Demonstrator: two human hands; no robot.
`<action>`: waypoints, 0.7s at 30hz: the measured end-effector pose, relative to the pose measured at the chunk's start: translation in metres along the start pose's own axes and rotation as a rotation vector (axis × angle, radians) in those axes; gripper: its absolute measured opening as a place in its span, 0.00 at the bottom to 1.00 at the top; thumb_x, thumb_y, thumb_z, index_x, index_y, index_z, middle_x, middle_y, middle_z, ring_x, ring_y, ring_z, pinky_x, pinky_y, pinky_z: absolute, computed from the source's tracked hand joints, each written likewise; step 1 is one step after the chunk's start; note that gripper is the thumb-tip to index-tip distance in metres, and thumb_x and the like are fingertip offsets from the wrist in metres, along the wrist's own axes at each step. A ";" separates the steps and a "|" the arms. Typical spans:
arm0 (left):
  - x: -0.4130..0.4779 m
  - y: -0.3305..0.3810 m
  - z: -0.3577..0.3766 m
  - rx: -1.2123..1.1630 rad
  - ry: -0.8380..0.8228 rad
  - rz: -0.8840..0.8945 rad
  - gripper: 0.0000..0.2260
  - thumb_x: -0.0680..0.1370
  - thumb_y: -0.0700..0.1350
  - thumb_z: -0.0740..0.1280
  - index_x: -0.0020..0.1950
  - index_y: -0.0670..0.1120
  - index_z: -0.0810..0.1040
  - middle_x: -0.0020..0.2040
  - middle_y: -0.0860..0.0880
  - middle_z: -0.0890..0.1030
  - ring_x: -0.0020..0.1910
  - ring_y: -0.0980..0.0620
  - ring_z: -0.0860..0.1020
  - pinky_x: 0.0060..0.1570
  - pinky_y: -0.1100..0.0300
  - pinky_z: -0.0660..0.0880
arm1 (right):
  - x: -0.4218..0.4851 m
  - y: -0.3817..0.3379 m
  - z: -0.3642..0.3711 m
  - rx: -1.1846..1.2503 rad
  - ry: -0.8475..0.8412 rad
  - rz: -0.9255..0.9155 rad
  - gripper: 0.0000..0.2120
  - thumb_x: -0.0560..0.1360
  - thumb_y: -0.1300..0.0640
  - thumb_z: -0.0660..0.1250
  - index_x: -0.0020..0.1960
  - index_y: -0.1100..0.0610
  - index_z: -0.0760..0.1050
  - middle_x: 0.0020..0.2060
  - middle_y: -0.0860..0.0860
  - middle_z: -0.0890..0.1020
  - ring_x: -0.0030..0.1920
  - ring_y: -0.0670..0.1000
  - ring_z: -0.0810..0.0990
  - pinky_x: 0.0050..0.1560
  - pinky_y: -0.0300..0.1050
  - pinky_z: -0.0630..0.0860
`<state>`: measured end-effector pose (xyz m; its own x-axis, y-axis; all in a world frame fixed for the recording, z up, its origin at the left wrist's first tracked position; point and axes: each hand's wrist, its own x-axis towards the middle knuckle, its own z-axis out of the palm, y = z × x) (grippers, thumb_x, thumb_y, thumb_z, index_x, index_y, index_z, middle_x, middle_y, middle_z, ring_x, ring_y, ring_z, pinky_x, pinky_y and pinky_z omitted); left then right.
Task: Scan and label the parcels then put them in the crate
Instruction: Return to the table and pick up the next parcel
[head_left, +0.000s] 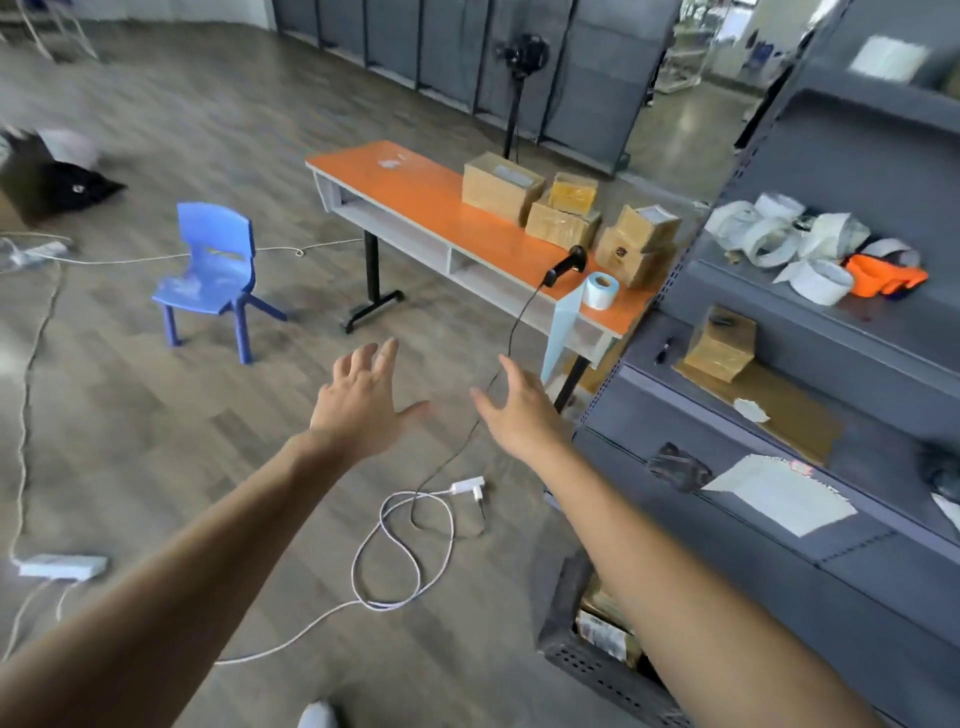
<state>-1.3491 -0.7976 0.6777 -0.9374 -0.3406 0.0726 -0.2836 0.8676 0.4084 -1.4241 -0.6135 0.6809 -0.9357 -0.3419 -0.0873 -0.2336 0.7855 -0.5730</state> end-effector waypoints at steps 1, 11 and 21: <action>0.013 -0.016 -0.008 -0.004 -0.004 -0.001 0.43 0.72 0.67 0.66 0.79 0.49 0.53 0.75 0.45 0.60 0.73 0.40 0.59 0.66 0.42 0.66 | 0.012 -0.018 0.009 -0.007 0.001 -0.011 0.32 0.79 0.40 0.59 0.79 0.48 0.53 0.75 0.52 0.62 0.73 0.55 0.65 0.68 0.54 0.68; 0.132 -0.121 -0.050 -0.023 -0.044 -0.006 0.41 0.73 0.66 0.65 0.78 0.50 0.53 0.75 0.46 0.60 0.73 0.41 0.58 0.67 0.43 0.66 | 0.139 -0.116 0.063 -0.062 0.006 0.022 0.32 0.79 0.37 0.57 0.78 0.45 0.52 0.74 0.52 0.62 0.72 0.56 0.66 0.65 0.57 0.72; 0.334 -0.169 -0.054 0.028 -0.044 0.108 0.36 0.73 0.65 0.66 0.74 0.51 0.58 0.69 0.47 0.66 0.69 0.41 0.63 0.63 0.43 0.69 | 0.339 -0.154 0.094 -0.025 0.075 0.043 0.33 0.79 0.37 0.58 0.78 0.46 0.52 0.74 0.54 0.63 0.70 0.57 0.68 0.62 0.57 0.74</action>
<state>-1.6033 -1.0780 0.6820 -0.9706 -0.2291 0.0742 -0.1857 0.9082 0.3751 -1.6806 -0.8985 0.6627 -0.9619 -0.2687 -0.0494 -0.1984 0.8114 -0.5498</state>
